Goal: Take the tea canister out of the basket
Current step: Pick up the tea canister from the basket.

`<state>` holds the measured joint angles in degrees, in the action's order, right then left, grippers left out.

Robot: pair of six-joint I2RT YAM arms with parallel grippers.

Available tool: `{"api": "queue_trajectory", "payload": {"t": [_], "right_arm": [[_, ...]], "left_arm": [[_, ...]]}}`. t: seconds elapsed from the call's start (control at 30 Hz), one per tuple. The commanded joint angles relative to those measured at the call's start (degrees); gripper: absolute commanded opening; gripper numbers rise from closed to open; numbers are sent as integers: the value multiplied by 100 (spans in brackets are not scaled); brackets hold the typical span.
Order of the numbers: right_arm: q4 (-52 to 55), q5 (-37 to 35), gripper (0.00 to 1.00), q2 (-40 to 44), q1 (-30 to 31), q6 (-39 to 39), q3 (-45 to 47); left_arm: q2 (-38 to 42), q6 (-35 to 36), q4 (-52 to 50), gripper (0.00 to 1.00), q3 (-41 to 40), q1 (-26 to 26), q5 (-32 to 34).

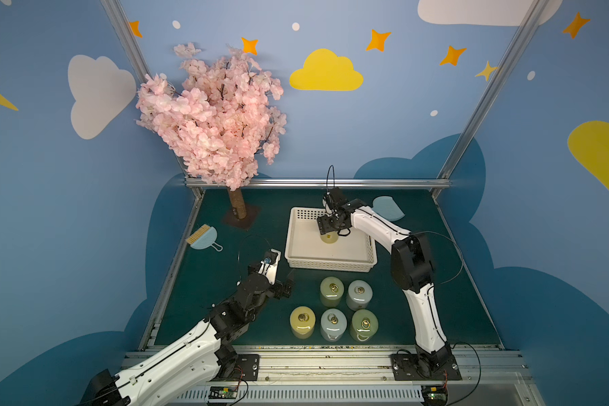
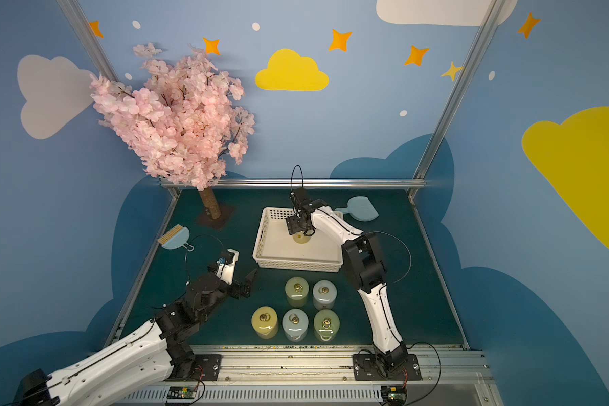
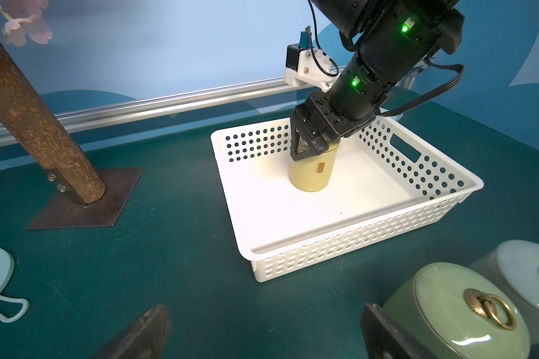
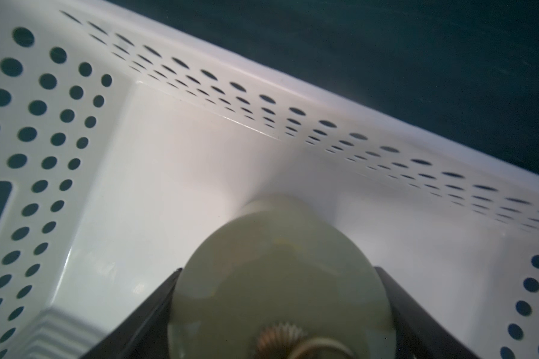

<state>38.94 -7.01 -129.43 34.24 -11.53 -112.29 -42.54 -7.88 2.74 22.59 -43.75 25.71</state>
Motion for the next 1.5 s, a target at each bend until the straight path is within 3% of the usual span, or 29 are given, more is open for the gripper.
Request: {"api": "queue_trajectory", "payload": {"t": [0.0,1.03,1.47], "right_arm": [[140,25,67,583,21,15,-92],[159,-116,66,2200,371,98,1029],[-240,174,66,3251,733,72,2069]], "left_arm": [[-17,50,116,100,-73,24,28],[17,30,117,100,-114,32,143],[636,-126,45,100,-310,29,624]]}}
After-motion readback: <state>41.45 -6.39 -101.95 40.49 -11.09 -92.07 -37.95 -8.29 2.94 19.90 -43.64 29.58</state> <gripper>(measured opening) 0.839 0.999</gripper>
